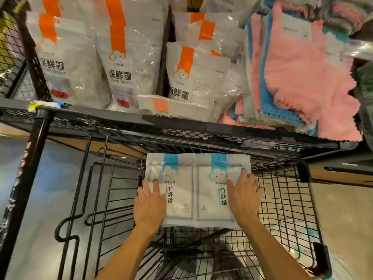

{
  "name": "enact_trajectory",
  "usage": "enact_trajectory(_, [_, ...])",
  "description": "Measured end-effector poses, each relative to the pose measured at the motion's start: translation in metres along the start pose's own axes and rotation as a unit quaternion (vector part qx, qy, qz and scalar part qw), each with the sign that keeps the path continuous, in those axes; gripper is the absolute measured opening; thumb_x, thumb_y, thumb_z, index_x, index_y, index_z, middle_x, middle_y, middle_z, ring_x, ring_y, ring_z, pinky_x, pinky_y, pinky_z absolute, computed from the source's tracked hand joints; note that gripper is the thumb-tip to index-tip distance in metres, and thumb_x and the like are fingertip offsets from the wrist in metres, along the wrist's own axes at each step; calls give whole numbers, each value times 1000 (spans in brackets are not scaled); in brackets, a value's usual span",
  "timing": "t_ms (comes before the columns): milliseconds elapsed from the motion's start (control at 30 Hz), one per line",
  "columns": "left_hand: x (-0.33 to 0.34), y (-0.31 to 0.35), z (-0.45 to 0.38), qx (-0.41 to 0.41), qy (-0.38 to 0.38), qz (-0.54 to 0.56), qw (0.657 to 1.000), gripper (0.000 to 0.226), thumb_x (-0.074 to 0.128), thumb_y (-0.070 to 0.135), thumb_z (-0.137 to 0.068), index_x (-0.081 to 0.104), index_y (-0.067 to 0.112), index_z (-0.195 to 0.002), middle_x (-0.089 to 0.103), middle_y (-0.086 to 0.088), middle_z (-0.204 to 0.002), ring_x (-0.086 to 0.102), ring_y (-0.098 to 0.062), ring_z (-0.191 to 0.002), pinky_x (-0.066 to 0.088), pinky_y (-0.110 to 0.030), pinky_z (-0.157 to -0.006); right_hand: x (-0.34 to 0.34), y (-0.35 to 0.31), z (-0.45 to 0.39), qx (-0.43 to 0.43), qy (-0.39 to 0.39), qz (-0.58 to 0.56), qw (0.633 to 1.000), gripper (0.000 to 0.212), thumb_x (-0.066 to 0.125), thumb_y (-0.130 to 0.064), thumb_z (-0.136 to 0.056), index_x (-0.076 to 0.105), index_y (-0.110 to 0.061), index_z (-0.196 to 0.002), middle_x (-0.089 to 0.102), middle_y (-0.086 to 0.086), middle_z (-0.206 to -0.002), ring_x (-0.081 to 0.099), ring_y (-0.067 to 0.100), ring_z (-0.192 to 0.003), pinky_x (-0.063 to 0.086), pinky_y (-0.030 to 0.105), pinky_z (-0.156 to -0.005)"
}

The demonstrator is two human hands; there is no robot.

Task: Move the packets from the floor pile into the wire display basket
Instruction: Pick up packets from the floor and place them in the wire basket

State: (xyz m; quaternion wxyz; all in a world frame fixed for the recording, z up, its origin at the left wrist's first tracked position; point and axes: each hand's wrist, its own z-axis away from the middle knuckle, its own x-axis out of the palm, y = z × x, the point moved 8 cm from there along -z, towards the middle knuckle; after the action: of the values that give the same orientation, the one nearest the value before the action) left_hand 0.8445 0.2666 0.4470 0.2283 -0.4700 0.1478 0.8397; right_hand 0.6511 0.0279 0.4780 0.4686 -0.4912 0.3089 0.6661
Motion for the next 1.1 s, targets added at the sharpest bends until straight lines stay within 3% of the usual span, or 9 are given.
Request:
enact_trajectory(133, [-25,5,10,13,39,-23,999,62,32,50,-105,24,22,-160,25,-15,-162,29,-32,-147,37,-44,-115,-15,1,-2,-61,25,61,996,60,51,-50,-100,42,-12,-145,51,20,-142,55,39,-125,47,55,-101])
enact_trajectory(300, [-72,15,41,12,98,-20,995,64,29,53,-106,26,21,-161,22,-16,-167,21,-33,-154,26,-48,-123,-51,3,5,-142,45,37,988,61,37,-54,-102,45,-16,-149,46,17,-154,43,36,-143,32,57,-119])
enact_trajectory(467, [-117,25,92,-18,148,-17,989,65,22,55,-106,23,23,-162,21,-14,-168,20,-30,-155,21,-46,-124,-102,11,17,-201,59,26,978,70,41,-56,-101,35,-17,-159,46,12,-157,37,33,-147,22,55,-125])
enact_trajectory(667, [-170,44,163,-28,226,-28,973,62,35,53,-105,38,20,-157,46,-11,-156,39,-28,-147,32,-49,-119,-170,22,43,-255,72,1,964,69,39,-58,-102,31,-21,-160,34,8,-165,26,30,-154,12,52,-128])
enact_trajectory(867, [-213,76,221,-16,262,-29,964,63,23,56,-106,30,25,-160,34,-6,-164,29,-24,-153,25,-45,-123,-231,45,81,-275,78,-2,958,71,30,-64,-103,24,-26,-162,24,5,-170,15,28,-158,6,50,-127])
enact_trajectory(967, [-233,92,243,15,289,-13,957,62,26,57,-106,38,24,-157,38,-8,-162,33,-25,-151,29,-47,-121,-258,67,102,-257,83,-20,963,72,29,-67,-102,24,-27,-162,24,3,-170,19,27,-157,11,50,-126])
enact_trajectory(1100, [-250,117,262,73,276,-14,958,65,23,60,-104,24,28,-161,24,-3,-168,19,-19,-156,18,-43,-126,-288,105,136,-217,129,-28,967,71,30,-68,-101,28,-28,-160,30,1,-167,24,25,-154,17,47,-125])
